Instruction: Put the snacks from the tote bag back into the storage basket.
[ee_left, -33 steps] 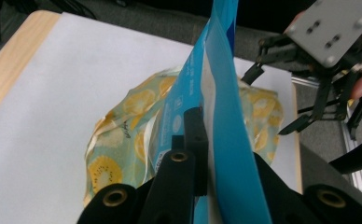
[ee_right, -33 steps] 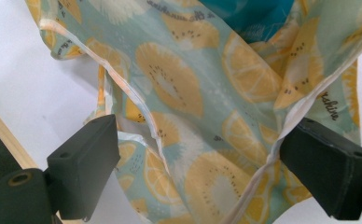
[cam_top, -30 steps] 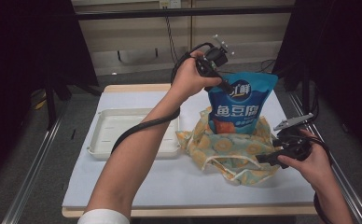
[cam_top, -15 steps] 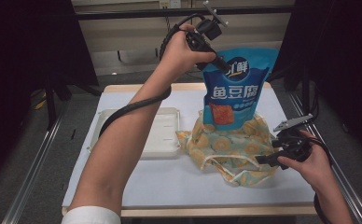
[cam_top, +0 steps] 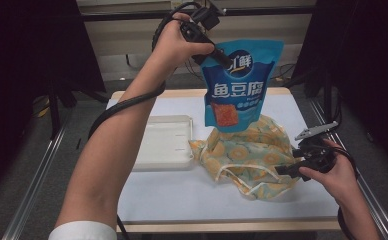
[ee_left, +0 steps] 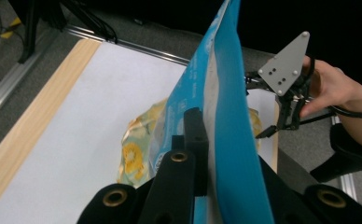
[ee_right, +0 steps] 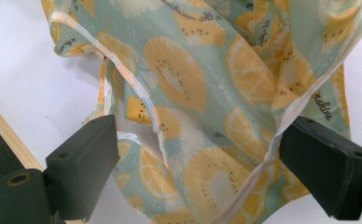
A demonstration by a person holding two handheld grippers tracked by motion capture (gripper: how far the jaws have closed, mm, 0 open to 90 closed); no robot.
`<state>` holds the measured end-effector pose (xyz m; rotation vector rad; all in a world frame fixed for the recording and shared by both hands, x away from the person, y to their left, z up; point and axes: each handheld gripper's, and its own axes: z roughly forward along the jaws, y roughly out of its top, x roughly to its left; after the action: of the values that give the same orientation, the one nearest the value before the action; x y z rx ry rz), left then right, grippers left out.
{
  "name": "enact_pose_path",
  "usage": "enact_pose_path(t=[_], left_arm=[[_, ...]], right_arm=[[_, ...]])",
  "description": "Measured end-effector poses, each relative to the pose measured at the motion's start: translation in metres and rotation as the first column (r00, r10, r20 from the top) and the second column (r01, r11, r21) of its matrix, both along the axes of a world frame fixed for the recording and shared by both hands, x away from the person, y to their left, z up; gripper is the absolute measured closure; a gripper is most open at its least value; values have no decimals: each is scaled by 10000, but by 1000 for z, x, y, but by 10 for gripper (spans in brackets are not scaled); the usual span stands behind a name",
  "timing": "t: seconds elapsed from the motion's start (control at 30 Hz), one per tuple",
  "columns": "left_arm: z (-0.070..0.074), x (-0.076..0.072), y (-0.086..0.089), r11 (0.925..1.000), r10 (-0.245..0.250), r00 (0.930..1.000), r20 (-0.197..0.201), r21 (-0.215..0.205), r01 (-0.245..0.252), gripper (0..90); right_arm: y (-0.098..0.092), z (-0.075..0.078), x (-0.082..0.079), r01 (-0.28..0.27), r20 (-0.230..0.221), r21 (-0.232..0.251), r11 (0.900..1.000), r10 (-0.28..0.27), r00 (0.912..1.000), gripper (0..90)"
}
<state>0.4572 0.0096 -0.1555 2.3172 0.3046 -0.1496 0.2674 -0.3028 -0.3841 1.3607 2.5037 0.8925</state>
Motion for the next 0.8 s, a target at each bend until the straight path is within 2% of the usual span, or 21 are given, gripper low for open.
enact_pose_path(t=[0.07,0.2,0.37,0.47,0.6,0.63,0.73,0.8], left_arm=[[-1,1,4,10000,-78,9999,-121,13,78,900],[-3,2,20,9999,122,9997,-211,22,-121,900],[-4,0,35,9995,290,9995,-143,82,-289,900],[-5,-1,51,9990,456,9988,-183,53,-455,900],[-7,-2,63,9984,570,9982,-169,69,-569,900],[-10,-1,72,9979,647,9978,-129,94,-646,900],[-13,-1,79,9974,714,9973,-146,130,-712,900],[-20,0,90,9962,855,9962,-176,167,-852,900]], right_arm=[[1,0,0,21,-61,36,10000,-21,10000,115],[2,0,0,-18,-59,10,10000,18,10000,115],[3,0,1,-34,-62,-50,10000,33,10000,115],[2,1,0,-12,70,-43,10000,12,10000,115],[1,0,-1,24,-14,-53,10000,-24,10000,114],[2,0,-1,25,-46,-81,10000,-25,10000,114],[3,0,-2,86,-58,-96,9999,-87,9999,114],[3,1,-3,25,-1,-108,9999,-25,10000,112]])
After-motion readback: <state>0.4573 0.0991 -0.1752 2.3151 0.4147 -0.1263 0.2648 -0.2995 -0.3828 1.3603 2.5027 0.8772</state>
